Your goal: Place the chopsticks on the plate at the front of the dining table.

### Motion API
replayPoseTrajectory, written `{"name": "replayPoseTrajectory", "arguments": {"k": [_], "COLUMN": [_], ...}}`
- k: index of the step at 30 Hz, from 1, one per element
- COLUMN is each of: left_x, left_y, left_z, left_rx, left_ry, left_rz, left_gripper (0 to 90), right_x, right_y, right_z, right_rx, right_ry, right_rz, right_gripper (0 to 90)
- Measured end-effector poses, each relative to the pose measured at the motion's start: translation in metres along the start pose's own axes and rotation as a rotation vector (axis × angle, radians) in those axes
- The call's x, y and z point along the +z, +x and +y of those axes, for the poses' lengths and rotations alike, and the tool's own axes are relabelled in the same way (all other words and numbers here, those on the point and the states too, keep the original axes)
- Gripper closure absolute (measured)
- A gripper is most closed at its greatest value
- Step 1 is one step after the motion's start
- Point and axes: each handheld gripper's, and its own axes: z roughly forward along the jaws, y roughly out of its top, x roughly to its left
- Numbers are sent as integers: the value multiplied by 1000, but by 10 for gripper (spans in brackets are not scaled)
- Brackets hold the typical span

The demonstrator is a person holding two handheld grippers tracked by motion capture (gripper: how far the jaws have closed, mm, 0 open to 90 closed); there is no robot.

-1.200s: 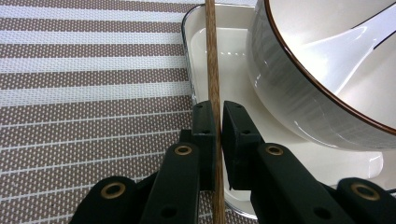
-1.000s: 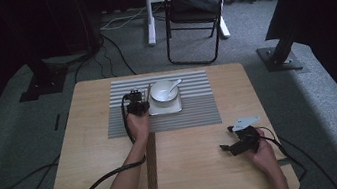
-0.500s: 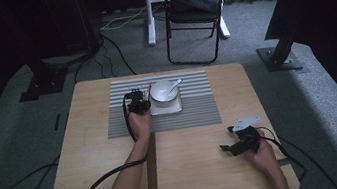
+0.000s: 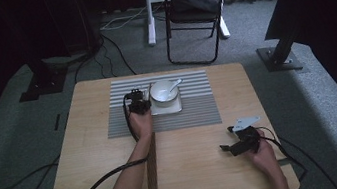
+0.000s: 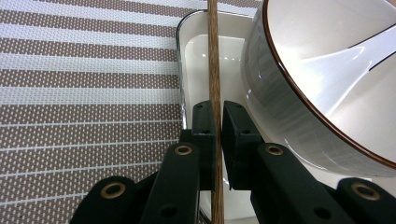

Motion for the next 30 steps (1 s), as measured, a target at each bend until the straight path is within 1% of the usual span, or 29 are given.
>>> {"name": "replayPoseTrajectory", "arguments": {"k": [6, 7, 18, 23, 30], "left_x": [1, 1, 1, 2, 2], "left_y": [0, 0, -3, -2, -2], "left_z": [0, 0, 0, 0, 1], "left_rx": [-17, -27, -39, -57, -71], "left_ry": [-2, -2, -5, -2, -3], "left_rz": [-8, -8, -9, -22, -26], "left_gripper": [836, 836, 836, 835, 832], "right_x": [0, 0, 0, 0, 0], "right_y": [0, 0, 0, 0, 0], "right_z": [0, 0, 0, 0, 0], "right_rx": [0, 0, 0, 0, -1], "right_ry": [0, 0, 0, 0, 0], "right_rz": [0, 0, 0, 0, 0], "right_gripper": [121, 121, 121, 121, 121]}}
